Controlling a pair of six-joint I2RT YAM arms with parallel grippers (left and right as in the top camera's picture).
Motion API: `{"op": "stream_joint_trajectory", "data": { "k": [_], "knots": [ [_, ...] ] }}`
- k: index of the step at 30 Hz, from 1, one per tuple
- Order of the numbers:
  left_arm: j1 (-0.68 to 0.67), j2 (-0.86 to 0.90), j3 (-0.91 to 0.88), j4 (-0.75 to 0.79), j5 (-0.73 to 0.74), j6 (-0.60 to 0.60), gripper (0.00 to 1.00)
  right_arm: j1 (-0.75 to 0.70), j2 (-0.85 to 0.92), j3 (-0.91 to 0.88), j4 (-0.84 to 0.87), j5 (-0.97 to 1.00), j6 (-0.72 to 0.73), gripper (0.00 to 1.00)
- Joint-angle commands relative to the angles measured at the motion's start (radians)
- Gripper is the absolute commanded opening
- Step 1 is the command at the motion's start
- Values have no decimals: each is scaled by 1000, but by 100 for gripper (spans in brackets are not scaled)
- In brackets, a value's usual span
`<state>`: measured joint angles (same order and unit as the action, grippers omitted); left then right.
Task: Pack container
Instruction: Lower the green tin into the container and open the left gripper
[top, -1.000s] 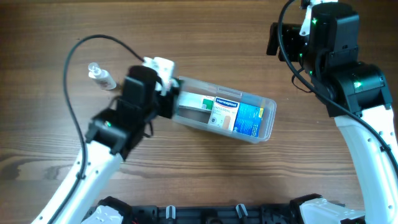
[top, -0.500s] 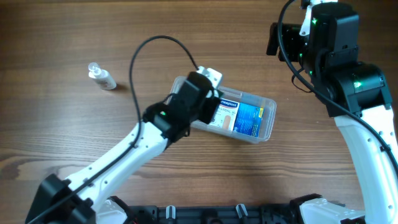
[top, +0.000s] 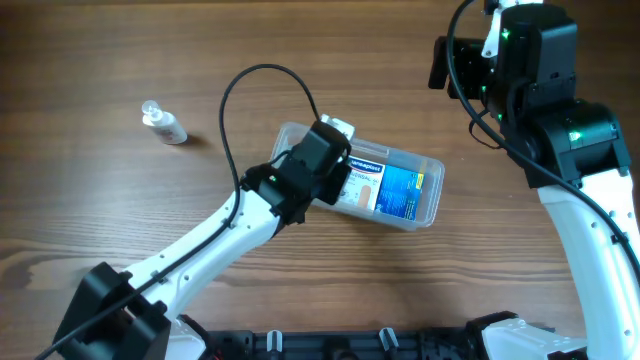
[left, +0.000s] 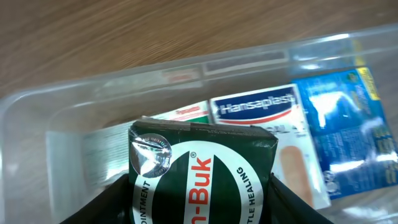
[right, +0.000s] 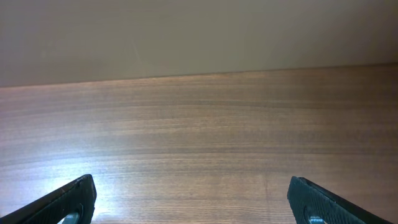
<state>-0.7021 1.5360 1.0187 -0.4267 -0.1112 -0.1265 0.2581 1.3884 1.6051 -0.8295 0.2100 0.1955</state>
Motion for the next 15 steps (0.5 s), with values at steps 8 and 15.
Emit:
{"op": "stream_joint_trajectory", "data": {
  "k": [8, 15],
  "knots": [
    [31, 5, 18, -47, -22, -64, 45, -3, -2, 4, 3, -12, -11, 100],
    [42, 26, 17, -26, -92, -65, 45, -3, -2, 4, 3, -12, -12, 100]
  ]
}}
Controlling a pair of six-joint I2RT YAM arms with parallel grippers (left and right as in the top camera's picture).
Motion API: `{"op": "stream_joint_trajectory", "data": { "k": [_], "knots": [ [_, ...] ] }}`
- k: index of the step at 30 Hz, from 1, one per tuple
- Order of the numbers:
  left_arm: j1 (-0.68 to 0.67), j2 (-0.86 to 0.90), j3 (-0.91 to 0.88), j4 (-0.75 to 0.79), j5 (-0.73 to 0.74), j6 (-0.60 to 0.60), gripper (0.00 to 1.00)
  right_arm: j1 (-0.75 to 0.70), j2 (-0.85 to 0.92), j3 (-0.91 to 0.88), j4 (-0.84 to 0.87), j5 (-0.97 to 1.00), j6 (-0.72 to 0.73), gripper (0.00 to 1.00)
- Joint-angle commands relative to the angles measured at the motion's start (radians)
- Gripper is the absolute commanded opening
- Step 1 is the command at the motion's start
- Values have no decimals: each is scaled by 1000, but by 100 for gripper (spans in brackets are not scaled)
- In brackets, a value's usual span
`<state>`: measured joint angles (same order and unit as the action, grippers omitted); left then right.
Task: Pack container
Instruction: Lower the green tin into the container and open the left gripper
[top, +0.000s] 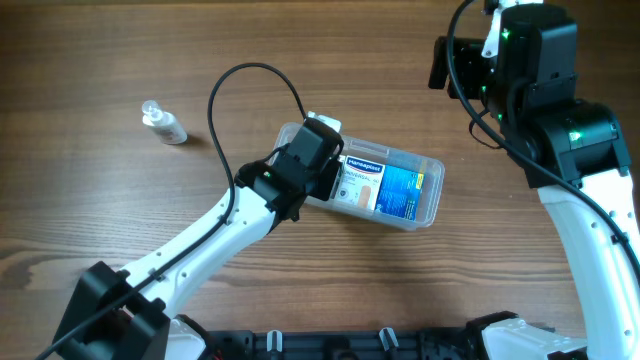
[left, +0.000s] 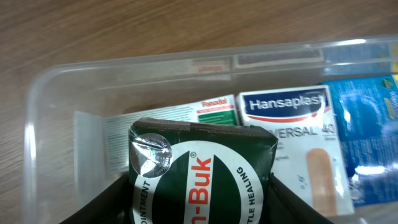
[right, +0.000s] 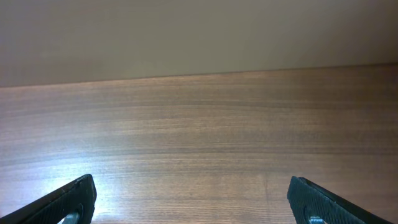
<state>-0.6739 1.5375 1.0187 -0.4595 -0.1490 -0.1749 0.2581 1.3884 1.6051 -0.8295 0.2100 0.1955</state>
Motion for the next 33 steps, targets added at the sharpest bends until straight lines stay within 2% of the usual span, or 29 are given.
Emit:
{"op": "stream_joint_trajectory", "data": {
  "k": [1, 3, 8, 30, 33],
  "knots": [
    [18, 34, 17, 11, -55, -17, 45, -3, -2, 4, 3, -12, -12, 100],
    [29, 55, 17, 28, -51, -18, 45, -3, -2, 4, 3, -12, -12, 100],
    [32, 107, 17, 114, 82, -21, 44, -3, -2, 4, 3, -12, -12, 100],
    [19, 151, 18, 183, 64, -51, 45, -3, -2, 4, 3, -12, -12, 100],
    [15, 150, 18, 188, 112, -70, 45, -3, -2, 4, 3, -12, -12, 99]
  ]
}}
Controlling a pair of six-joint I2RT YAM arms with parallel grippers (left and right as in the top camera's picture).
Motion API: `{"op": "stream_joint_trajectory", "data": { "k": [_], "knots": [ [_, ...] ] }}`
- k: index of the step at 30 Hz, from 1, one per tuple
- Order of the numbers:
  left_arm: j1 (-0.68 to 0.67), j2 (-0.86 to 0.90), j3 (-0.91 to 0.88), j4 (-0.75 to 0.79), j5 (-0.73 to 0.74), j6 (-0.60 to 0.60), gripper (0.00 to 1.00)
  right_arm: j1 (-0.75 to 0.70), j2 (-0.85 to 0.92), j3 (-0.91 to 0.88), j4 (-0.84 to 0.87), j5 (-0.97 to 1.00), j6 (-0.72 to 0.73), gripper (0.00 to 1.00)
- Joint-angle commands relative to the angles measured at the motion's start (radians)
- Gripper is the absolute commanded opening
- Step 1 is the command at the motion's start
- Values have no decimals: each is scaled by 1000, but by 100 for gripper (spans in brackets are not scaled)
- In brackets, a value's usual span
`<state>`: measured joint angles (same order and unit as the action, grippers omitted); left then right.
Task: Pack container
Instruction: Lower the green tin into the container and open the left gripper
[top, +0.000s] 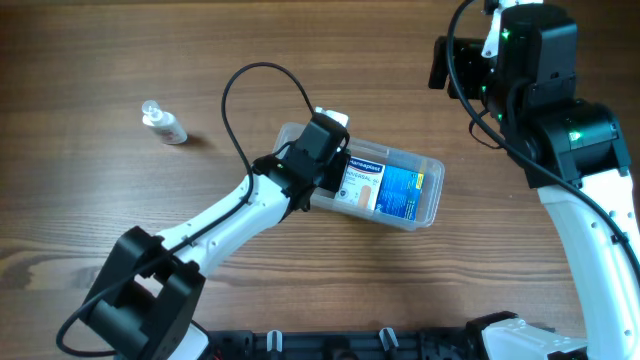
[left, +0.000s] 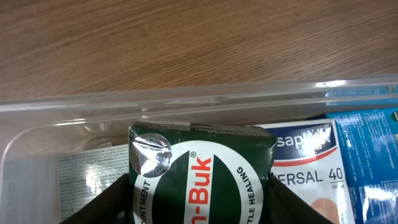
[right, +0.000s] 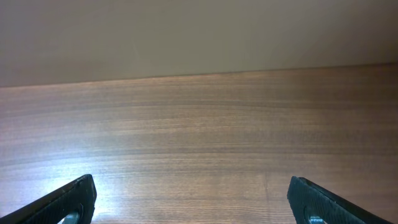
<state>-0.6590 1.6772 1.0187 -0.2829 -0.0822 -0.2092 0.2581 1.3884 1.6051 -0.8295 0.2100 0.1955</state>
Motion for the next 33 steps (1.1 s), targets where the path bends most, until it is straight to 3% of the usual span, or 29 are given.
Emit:
{"op": "stream_joint_trajectory", "data": {
  "k": [1, 27, 33],
  "knots": [
    [-2, 11, 18, 16, 67, -36, 44, -3, -2, 4, 3, -12, -12, 100],
    [-84, 12, 18, 105, 86, -114, 44, -3, -2, 4, 3, -12, -12, 100],
    [-84, 14, 18, 120, 86, -113, 49, -3, -2, 4, 3, -12, -12, 100]
  ]
}}
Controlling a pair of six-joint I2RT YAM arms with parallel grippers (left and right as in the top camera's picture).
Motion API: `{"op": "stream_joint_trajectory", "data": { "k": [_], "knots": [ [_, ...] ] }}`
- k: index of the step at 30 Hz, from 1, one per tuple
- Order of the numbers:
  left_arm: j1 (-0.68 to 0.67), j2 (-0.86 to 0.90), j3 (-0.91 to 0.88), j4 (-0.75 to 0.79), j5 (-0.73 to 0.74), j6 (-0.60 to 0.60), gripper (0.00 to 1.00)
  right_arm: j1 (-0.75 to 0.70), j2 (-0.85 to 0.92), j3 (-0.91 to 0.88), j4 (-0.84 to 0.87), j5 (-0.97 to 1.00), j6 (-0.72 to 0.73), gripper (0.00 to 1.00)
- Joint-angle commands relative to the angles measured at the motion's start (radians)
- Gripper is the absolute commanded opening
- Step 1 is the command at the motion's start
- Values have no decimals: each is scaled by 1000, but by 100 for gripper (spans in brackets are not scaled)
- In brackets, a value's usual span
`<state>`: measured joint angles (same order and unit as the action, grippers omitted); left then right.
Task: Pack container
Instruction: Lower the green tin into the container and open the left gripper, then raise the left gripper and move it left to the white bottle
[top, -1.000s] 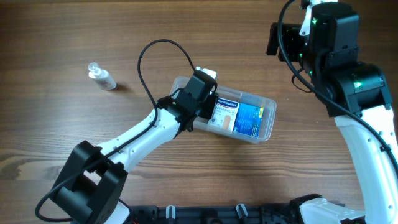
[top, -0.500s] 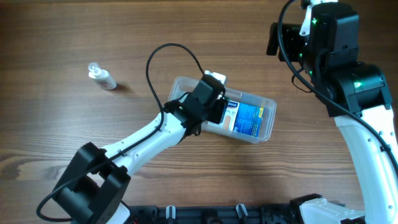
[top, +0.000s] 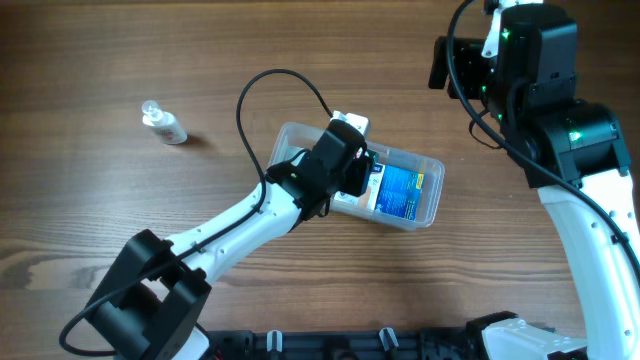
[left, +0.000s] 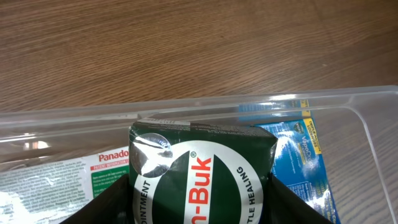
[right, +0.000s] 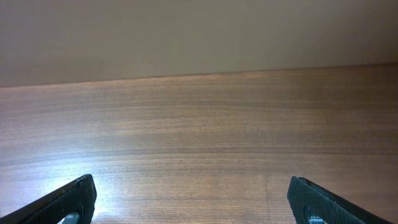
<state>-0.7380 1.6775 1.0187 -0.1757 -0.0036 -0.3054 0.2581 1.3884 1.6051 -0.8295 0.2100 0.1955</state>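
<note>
A clear plastic container (top: 432, 196) lies at the table's middle, its far wall (left: 186, 107) showing in the left wrist view. Inside lie a blue packet (top: 405, 190) (left: 301, 155) and a white Panadol box (left: 62, 177). My left gripper (left: 200, 208) is shut on a dark green Zam-Buk ointment box (left: 202, 171), held over the container's middle, above the blue packet's left edge. The plaster box is hidden under the arm. My right gripper (right: 194, 202) stands open, high at the back right, with only bare wood between its fingers.
A small clear bottle (top: 165, 123) lies on its side at the far left of the wooden table (top: 120, 230). A black cable loops above the left arm. The right arm stands along the right side.
My left gripper has shifted right along the container with the green box in it, from over the plaster box to the blue packet's edge. The right arm has not moved.
My left gripper held the green box over the container's left half throughout. It stood above the Panadol and plaster boxes, then nearer the left end, then close to the far wall, and now further right by the blue packet. The right gripper stayed open and still.
</note>
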Motion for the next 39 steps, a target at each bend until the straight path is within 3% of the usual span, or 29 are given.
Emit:
{"op": "stream_joint_trajectory", "data": {
  "k": [1, 4, 7, 11, 16, 18, 22, 24, 28, 32, 37, 39],
  "knots": [
    [-5, 13, 18, 14, 8, -17, 51, -3, -2, 4, 3, -12, -12, 100],
    [-5, 14, 18, 17, 8, -17, 54, -3, -2, 4, 3, -12, -12, 100],
    [-5, 14, 18, 20, 8, -17, 75, -3, -2, 4, 3, -12, -12, 100],
    [-5, 14, 18, 20, 7, -17, 95, -3, -2, 4, 3, -12, -12, 100],
    [-5, 13, 18, 26, 7, -17, 96, -3, -2, 4, 3, -12, -12, 100],
    [-5, 13, 18, 25, 7, -17, 90, -3, -2, 4, 3, -12, -12, 100],
    [-5, 11, 18, 23, 36, -18, 26, -3, -2, 4, 3, -12, -11, 100],
    [-5, 9, 18, 13, 60, -18, 11, -3, -2, 4, 3, -12, -12, 100],
    [-5, -4, 18, -23, 60, -17, 4, -3, -2, 4, 3, -12, -12, 100],
    [-4, -14, 18, -84, 46, -13, 4, -3, -2, 4, 3, -12, -11, 100],
    [3, -123, 18, -181, -126, -12, 4, -3, -2, 4, 3, -12, -12, 100],
    [20, -232, 24, -223, -204, 19, 8, -3, -2, 4, 3, -12, -12, 100]
  ]
}}
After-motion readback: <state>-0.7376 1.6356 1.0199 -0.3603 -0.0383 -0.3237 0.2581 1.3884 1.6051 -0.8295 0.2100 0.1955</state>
